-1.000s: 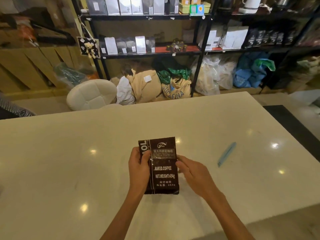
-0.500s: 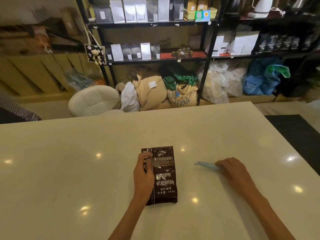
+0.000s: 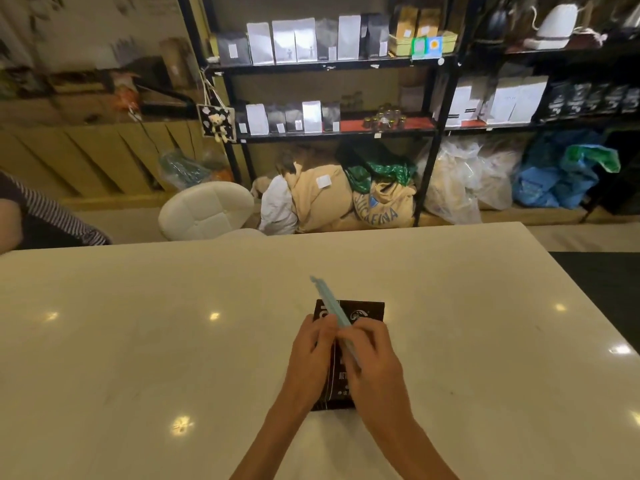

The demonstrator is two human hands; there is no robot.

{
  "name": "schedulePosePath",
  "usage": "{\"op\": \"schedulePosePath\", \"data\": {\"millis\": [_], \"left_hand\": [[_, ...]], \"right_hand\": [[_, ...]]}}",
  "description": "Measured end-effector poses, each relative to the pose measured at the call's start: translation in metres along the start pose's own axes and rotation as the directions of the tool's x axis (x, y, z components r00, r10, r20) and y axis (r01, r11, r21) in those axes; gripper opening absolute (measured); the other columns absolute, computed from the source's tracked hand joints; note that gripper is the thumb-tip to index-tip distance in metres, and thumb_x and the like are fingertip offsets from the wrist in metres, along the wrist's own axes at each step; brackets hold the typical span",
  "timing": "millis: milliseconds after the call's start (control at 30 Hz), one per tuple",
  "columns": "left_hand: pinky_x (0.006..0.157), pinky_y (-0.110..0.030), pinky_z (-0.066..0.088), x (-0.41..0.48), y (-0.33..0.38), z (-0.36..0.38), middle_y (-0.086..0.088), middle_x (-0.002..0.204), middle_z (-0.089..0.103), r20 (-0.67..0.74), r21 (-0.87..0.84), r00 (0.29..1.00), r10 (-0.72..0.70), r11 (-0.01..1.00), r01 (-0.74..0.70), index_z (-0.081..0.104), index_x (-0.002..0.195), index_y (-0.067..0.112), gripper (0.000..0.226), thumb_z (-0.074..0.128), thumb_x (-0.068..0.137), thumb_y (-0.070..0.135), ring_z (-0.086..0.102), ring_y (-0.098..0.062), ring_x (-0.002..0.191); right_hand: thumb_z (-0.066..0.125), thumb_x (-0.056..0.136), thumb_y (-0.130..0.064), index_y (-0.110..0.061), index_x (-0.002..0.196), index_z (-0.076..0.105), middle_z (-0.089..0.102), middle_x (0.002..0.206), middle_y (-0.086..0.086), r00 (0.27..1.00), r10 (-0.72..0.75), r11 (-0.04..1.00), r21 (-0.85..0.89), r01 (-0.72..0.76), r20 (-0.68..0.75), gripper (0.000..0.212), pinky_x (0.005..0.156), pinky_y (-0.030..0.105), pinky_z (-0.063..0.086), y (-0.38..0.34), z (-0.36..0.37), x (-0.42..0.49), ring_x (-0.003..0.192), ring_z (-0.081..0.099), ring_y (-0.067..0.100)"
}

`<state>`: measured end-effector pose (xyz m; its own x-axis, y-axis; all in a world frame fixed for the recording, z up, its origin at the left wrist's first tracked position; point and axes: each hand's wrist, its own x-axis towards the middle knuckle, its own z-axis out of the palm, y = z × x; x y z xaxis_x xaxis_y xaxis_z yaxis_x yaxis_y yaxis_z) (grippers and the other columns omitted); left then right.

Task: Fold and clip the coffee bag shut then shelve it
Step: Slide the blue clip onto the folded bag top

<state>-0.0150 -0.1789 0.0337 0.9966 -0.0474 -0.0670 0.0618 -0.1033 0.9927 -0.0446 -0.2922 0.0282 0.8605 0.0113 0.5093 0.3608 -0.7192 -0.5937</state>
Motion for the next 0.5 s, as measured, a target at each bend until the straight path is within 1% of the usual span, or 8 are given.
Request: {"op": "schedulePosePath", "data": {"millis": [33, 100, 200, 233, 300, 400, 433, 500], "left_hand": [[0.081, -0.036, 0.057, 0.001, 0.001, -0.002, -0.021, 0.097, 0.062, 0.011, -0.082, 0.999, -0.031, 0.996, 0.032, 0.065, 0.097, 0.016, 0.032, 0.039, 0.102, 0.033, 0.065, -0.021, 0.088], [0.078, -0.023, 0.055, 0.004, -0.001, -0.009, -0.017, 0.096, 0.066, -0.012, -0.11, 0.998, -0.063, 0.992, 0.062, 0.065, 0.102, 0.006, 0.034, 0.039, 0.101, 0.029, 0.065, -0.019, 0.089], [0.072, -0.024, 0.05, 0.01, -0.009, -0.021, -0.013, 0.091, 0.064, -0.042, -0.007, 0.999, -0.026, 1.0, 0.026, 0.067, 0.091, 0.01, 0.033, 0.043, 0.1, 0.031, 0.061, -0.017, 0.082], [0.072, -0.029, 0.048, 0.012, -0.011, -0.024, -0.012, 0.087, 0.062, -0.041, 0.023, 0.999, -0.013, 1.0, 0.014, 0.066, 0.087, 0.013, 0.034, 0.042, 0.1, 0.034, 0.059, -0.017, 0.079], [0.072, -0.043, 0.05, 0.014, -0.014, -0.028, -0.017, 0.083, 0.059, -0.039, 0.064, 0.999, -0.015, 0.998, 0.017, 0.06, 0.079, 0.015, 0.037, 0.041, 0.099, 0.04, 0.057, -0.02, 0.077], [0.074, -0.061, 0.052, 0.012, -0.015, -0.031, -0.024, 0.086, 0.057, 0.025, 0.025, 1.0, -0.014, 1.0, 0.014, 0.053, 0.079, 0.012, 0.039, 0.044, 0.094, 0.047, 0.062, -0.038, 0.076], [0.072, -0.062, 0.053, 0.01, -0.016, -0.029, -0.022, 0.087, 0.058, 0.049, 0.039, 0.999, 0.007, 0.999, -0.009, 0.053, 0.079, 0.014, 0.038, 0.045, 0.094, 0.048, 0.062, -0.043, 0.077], [0.069, -0.056, 0.055, 0.006, -0.019, -0.025, -0.012, 0.085, 0.058, 0.075, 0.118, 0.993, 0.09, 0.988, -0.099, 0.054, 0.076, 0.022, 0.033, 0.045, 0.092, 0.049, 0.061, -0.039, 0.077]], "right_hand": [[0.065, 0.088, -0.01, -0.01, 0.116, 0.064, 0.051, 0.121, 0.002, 0.997, -0.011, 0.999, 0.033, 0.008, 0.071, 0.028, 0.091, 0.01, 0.049, -0.001, 0.006, -0.002, 0.101, 0.058, 0.006], [0.064, 0.089, -0.011, -0.016, 0.128, 0.056, 0.051, 0.131, -0.002, 0.974, -0.023, 0.991, 0.131, -0.006, 0.224, 0.039, 0.102, 0.022, 0.046, 0.002, 0.01, -0.004, 0.119, 0.053, 0.007], [0.055, 0.095, -0.021, -0.033, 0.135, 0.047, 0.055, 0.13, -0.012, 0.899, 0.032, 0.953, 0.259, -0.159, 0.436, 0.042, 0.1, 0.024, 0.048, 0.006, -0.004, -0.003, 0.118, 0.053, -0.002], [0.053, 0.096, -0.023, -0.035, 0.133, 0.049, 0.059, 0.127, -0.014, 0.898, 0.034, 0.953, 0.256, -0.161, 0.438, 0.039, 0.097, 0.024, 0.05, 0.008, -0.008, -0.001, 0.115, 0.055, -0.003], [0.052, 0.097, -0.02, -0.033, 0.127, 0.056, 0.063, 0.122, -0.017, 0.951, 0.032, 0.967, 0.232, -0.108, 0.308, 0.033, 0.093, 0.026, 0.052, 0.015, -0.018, 0.008, 0.111, 0.057, -0.004], [0.054, 0.096, -0.024, -0.036, 0.13, 0.052, 0.055, 0.127, -0.019, 0.983, 0.008, 0.996, 0.085, -0.025, 0.186, 0.036, 0.092, 0.02, 0.05, 0.026, -0.03, 0.029, 0.116, 0.051, 0.0], [0.056, 0.095, -0.029, -0.037, 0.131, 0.051, 0.056, 0.125, -0.02, 0.98, 0.06, 0.993, 0.09, -0.078, 0.192, 0.037, 0.088, 0.019, 0.051, 0.024, -0.034, 0.034, 0.112, 0.054, 0.002], [0.06, 0.091, -0.036, -0.039, 0.123, 0.055, 0.064, 0.11, -0.018, 0.932, 0.276, 0.902, 0.272, -0.335, 0.235, 0.032, 0.076, 0.023, 0.058, 0.014, -0.038, 0.043, 0.093, 0.064, 0.006]]}}
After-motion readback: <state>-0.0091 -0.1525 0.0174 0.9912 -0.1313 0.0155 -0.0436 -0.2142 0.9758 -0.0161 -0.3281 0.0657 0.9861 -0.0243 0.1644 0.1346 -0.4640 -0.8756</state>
